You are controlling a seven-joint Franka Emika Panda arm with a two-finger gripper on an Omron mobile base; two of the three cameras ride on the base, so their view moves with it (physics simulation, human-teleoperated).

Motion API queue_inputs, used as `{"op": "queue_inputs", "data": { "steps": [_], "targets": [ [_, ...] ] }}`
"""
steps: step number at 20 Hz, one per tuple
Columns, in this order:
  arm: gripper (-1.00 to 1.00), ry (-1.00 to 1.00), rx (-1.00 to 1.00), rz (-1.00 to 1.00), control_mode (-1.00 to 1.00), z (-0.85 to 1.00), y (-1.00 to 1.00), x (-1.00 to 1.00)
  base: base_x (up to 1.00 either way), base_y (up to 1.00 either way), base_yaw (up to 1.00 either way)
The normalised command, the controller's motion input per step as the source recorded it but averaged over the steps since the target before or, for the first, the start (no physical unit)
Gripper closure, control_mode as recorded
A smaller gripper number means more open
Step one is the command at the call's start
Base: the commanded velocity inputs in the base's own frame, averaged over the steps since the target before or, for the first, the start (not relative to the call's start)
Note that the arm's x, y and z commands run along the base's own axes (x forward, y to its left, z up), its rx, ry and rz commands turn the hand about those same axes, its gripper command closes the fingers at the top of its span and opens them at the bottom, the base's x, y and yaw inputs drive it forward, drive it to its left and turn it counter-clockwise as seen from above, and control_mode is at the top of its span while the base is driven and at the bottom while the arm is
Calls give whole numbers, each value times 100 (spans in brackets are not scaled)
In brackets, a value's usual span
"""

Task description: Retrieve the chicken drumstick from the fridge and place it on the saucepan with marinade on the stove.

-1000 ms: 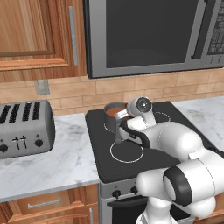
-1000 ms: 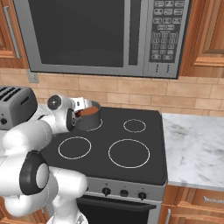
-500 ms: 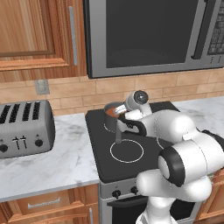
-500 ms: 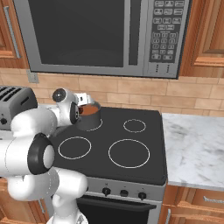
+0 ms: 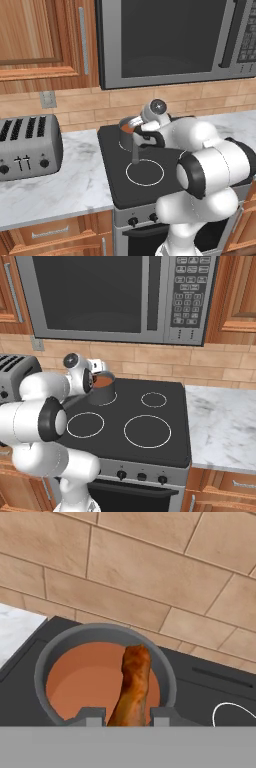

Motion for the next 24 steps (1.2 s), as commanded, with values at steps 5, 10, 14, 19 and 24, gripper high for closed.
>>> {"op": "queue_inputs", "data": {
  "steps": [5, 10, 14, 19, 24],
  "targets": [
    [100, 0, 0, 0, -100, -15, 0, 11, 0, 0, 0],
    [100, 0, 0, 0, -100, -13, 0, 11, 0, 0, 0],
    [100, 0, 0, 0, -100, 0, 0, 19, 0, 0, 0],
    [100, 0, 0, 0, -100, 0, 1, 26, 0, 0, 0],
    [100, 0, 0, 0, -100, -7, 5, 13, 0, 0, 0]
  ]
}}
